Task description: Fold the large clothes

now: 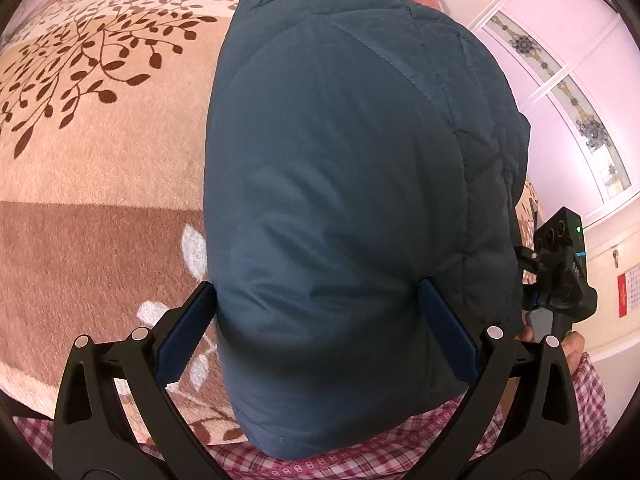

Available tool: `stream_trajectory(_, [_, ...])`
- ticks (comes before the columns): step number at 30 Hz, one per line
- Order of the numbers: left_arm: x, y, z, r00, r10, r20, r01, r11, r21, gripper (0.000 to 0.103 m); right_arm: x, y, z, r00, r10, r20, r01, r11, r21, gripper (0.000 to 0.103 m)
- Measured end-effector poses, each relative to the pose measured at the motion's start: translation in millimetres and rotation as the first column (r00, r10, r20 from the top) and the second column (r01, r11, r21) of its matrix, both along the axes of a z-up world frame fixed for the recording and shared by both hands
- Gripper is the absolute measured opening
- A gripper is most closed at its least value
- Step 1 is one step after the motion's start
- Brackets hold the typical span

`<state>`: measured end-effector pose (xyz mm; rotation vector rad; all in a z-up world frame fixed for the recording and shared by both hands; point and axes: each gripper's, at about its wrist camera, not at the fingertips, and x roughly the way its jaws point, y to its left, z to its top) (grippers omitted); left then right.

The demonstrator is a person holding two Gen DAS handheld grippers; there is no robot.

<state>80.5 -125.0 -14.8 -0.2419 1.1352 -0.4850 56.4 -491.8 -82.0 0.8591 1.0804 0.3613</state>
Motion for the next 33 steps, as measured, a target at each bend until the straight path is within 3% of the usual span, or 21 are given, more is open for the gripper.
stream_trajectory(5, [-0.3, -0.3, 0.4, 1.000, 0.003, 0.005, -0.003, 1.000, 0.003, 0.100, -8.3, -15.8, -13.0, 0.999, -0.040, -0.011, 0.041, 0.988, 0.147, 0.097])
stream_trajectory(16, [-5.9, -5.3, 1.6, 1.000, 0.002, 0.018, -0.002, 1.000, 0.022, 0.100, -5.7, 1.0, -15.0, 0.999, 0.030, 0.013, -0.029, 0.999, -0.021, 0.097])
stream_trajectory(22, [-8.0, -8.4, 2.8, 1.000, 0.002, 0.027, -0.003, 1.000, 0.030, 0.100, -6.5, 2.7, -20.9, 0.999, 0.038, 0.007, -0.038, 0.999, -0.025, 0.098])
stream_trajectory(28, [-8.9, -8.3, 2.9, 0.999, 0.000, 0.033, -0.001, 1.000, 0.032, 0.100, 3.7, 15.4, -1.4, 0.999, 0.037, 0.003, -0.037, 0.998, -0.050, 0.097])
stream_trajectory(30, [-9.8, -8.5, 3.2, 0.999, -0.003, 0.039, 0.001, 0.999, 0.033, 0.100, 5.3, 22.2, 1.8, 0.999, 0.036, 0.008, -0.036, 0.998, -0.043, 0.093])
stream_trajectory(33, [-9.5, -8.3, 4.4, 0.999, -0.012, 0.044, 0.011, 0.999, 0.034, 0.099, 4.5, 28.6, 0.9, 0.999, 0.041, 0.022, -0.042, 0.998, 0.036, 0.072])
